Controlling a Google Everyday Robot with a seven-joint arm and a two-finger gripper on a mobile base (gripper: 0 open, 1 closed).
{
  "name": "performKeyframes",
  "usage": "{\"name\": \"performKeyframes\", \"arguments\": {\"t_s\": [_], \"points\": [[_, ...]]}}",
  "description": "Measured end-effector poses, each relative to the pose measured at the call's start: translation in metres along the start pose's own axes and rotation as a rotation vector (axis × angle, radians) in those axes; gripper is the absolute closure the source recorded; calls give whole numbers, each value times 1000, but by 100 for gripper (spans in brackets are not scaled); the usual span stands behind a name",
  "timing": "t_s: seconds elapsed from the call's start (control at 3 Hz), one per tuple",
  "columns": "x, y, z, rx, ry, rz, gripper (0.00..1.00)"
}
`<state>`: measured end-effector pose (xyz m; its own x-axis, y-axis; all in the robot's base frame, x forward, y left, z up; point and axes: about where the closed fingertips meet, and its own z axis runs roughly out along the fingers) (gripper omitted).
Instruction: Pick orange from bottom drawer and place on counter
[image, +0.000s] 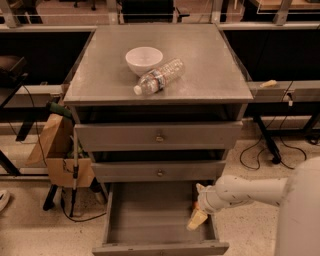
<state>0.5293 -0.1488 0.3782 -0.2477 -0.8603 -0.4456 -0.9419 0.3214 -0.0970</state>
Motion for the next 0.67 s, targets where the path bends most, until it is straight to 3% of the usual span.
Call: {"name": "performKeyframes", "arguments": {"t_s": [0.33, 0.67], "points": [[3, -20, 39, -12, 27, -51, 0], [22, -53, 83, -23, 28, -144, 0]]}}
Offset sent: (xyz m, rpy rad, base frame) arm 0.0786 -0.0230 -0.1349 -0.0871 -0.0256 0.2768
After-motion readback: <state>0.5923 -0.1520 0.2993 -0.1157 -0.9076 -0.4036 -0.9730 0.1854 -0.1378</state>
